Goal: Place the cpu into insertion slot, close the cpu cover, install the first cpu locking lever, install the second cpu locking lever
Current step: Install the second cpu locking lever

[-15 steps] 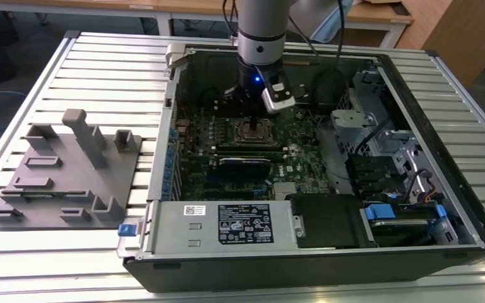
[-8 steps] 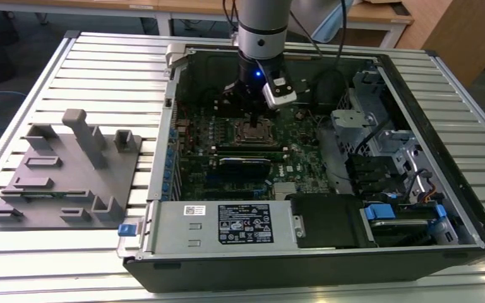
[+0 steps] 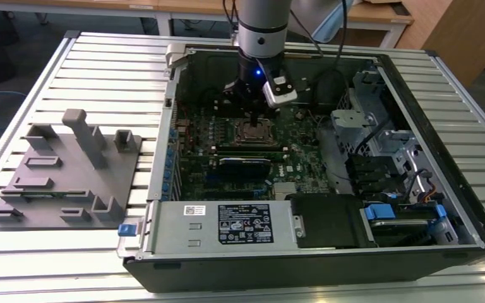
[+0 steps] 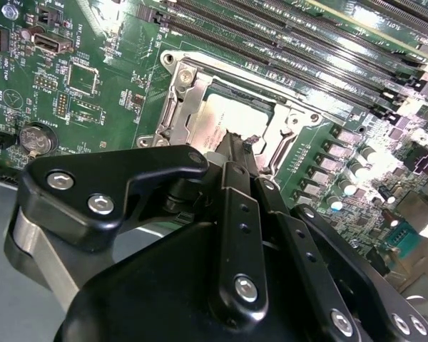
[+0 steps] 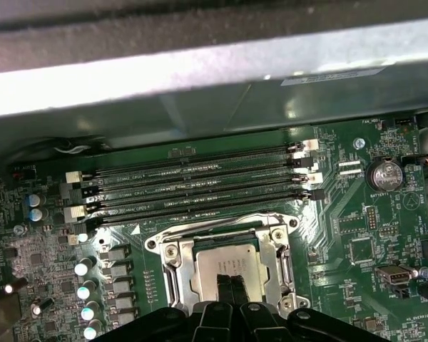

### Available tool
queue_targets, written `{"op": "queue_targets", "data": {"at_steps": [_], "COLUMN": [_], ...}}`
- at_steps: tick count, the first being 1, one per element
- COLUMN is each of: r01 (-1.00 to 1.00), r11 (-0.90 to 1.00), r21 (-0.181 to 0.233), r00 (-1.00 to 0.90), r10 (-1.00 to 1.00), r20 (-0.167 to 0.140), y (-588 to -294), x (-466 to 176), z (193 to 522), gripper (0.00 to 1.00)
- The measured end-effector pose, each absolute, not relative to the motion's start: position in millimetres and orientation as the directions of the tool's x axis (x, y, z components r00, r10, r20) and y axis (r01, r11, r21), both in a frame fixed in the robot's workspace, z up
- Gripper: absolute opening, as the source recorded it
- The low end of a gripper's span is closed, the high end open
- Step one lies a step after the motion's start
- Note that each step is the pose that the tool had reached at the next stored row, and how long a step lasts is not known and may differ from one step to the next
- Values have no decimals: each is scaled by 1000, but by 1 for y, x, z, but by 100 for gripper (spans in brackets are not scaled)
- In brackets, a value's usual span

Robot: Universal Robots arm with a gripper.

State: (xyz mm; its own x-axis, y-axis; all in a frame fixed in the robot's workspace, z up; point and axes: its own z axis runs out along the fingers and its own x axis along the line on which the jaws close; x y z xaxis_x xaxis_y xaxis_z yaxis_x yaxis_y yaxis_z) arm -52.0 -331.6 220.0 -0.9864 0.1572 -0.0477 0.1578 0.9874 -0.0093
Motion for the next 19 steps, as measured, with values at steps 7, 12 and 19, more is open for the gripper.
{"op": "queue_targets", "data": {"at_steps": [7, 12, 19], "r01": [158, 158, 158], "r11": [987, 987, 987], "r21": [-9, -10, -9], "r00": [-986, -986, -986], "r10": [157, 157, 157], "r20": [-48, -47, -48], "y": [-332, -332, -332], "x": [-52, -52, -52], "z": [220, 222, 227], "gripper": [11, 11, 11]}}
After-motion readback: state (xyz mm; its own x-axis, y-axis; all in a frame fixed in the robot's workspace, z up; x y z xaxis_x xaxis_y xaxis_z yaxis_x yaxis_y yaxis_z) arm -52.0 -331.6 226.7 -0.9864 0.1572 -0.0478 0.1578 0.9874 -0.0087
